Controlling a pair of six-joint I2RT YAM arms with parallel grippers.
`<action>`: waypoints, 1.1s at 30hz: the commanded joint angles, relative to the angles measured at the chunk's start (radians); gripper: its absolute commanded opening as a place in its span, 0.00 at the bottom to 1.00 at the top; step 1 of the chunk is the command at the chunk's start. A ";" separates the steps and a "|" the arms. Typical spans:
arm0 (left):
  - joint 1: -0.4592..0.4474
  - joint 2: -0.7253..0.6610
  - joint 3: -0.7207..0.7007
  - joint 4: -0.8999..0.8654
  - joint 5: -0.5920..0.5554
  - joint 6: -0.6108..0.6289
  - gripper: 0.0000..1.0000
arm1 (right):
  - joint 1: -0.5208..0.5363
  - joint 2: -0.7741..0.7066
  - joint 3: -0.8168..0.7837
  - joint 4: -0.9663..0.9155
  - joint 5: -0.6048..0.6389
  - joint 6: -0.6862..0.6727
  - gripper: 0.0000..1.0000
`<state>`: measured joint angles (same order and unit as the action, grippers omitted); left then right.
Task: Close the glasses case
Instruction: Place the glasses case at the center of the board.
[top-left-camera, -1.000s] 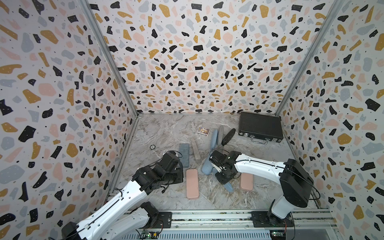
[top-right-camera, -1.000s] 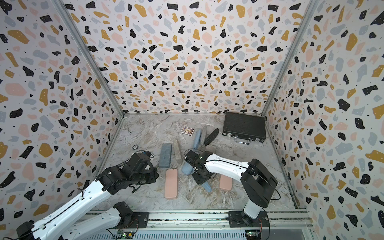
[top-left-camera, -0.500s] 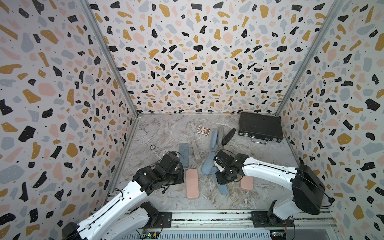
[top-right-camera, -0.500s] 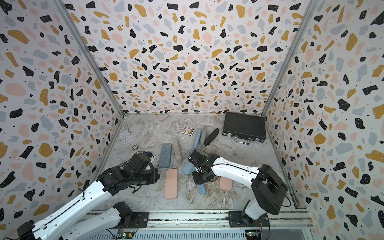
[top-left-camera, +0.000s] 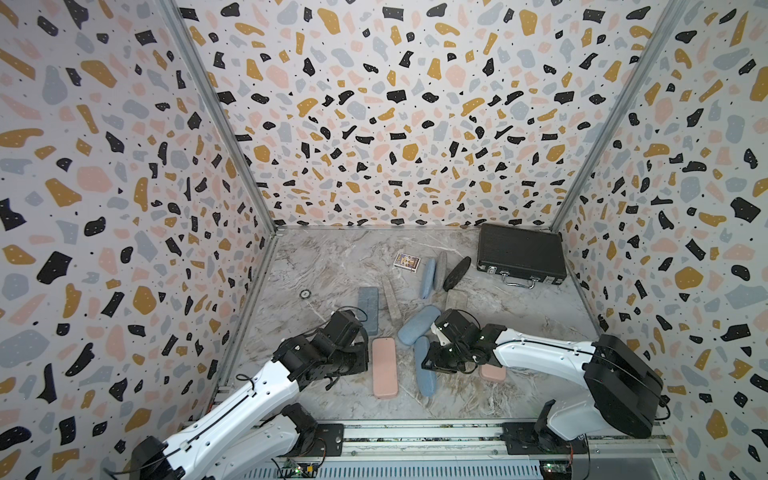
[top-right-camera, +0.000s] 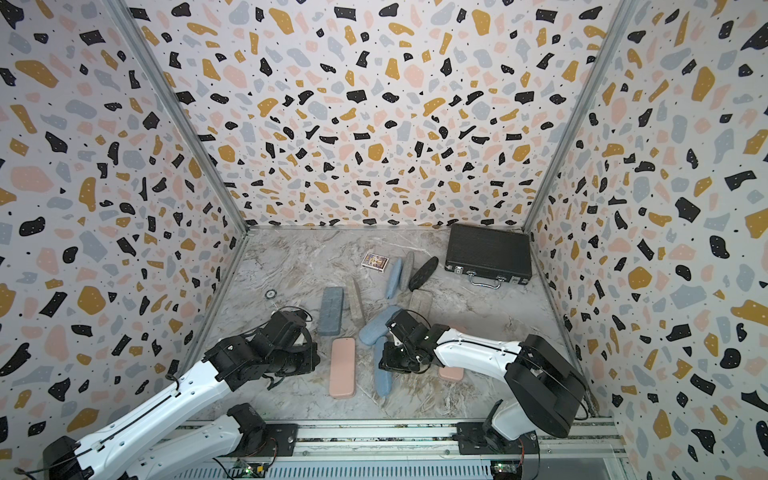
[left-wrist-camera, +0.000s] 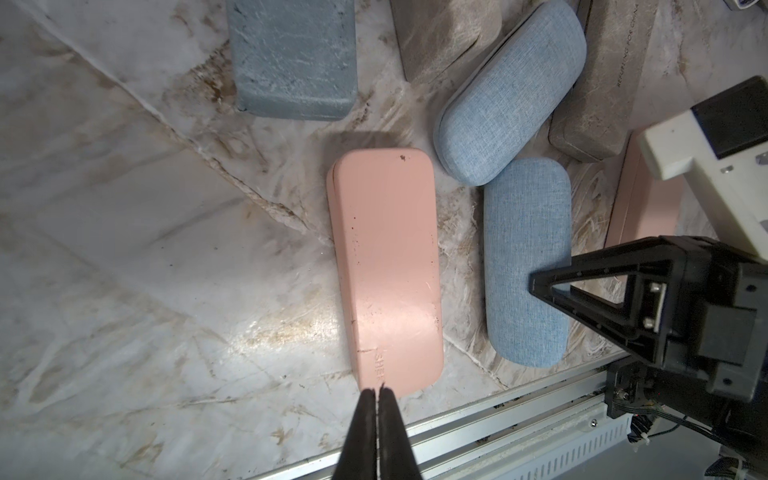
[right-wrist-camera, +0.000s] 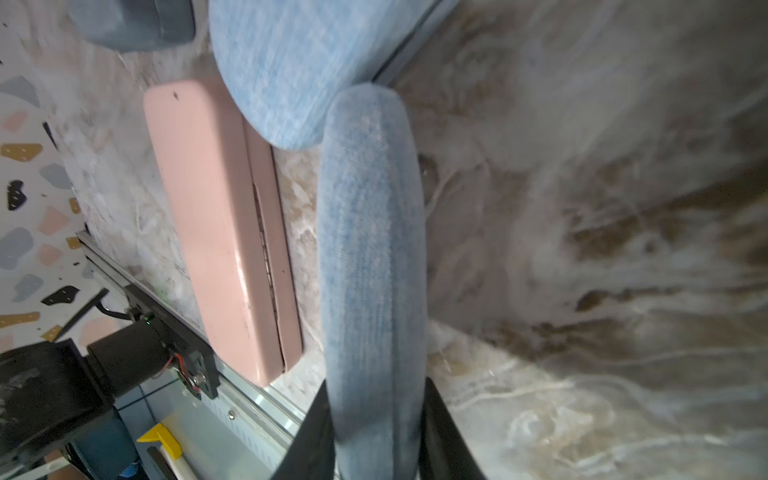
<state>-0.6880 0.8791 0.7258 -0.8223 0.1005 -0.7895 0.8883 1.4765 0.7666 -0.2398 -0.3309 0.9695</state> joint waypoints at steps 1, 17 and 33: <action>0.006 0.001 0.005 0.011 0.003 -0.009 0.07 | -0.051 0.045 0.025 -0.011 0.040 0.003 0.19; 0.006 0.036 0.026 -0.003 -0.007 0.007 0.12 | -0.207 0.266 0.281 -0.142 -0.004 -0.195 0.33; 0.022 -0.049 0.152 -0.138 -0.110 0.031 0.37 | -0.206 0.130 0.490 -0.501 0.180 -0.443 0.64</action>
<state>-0.6773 0.8700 0.8265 -0.9039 0.0387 -0.7753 0.6823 1.6341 1.1904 -0.6617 -0.1776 0.6243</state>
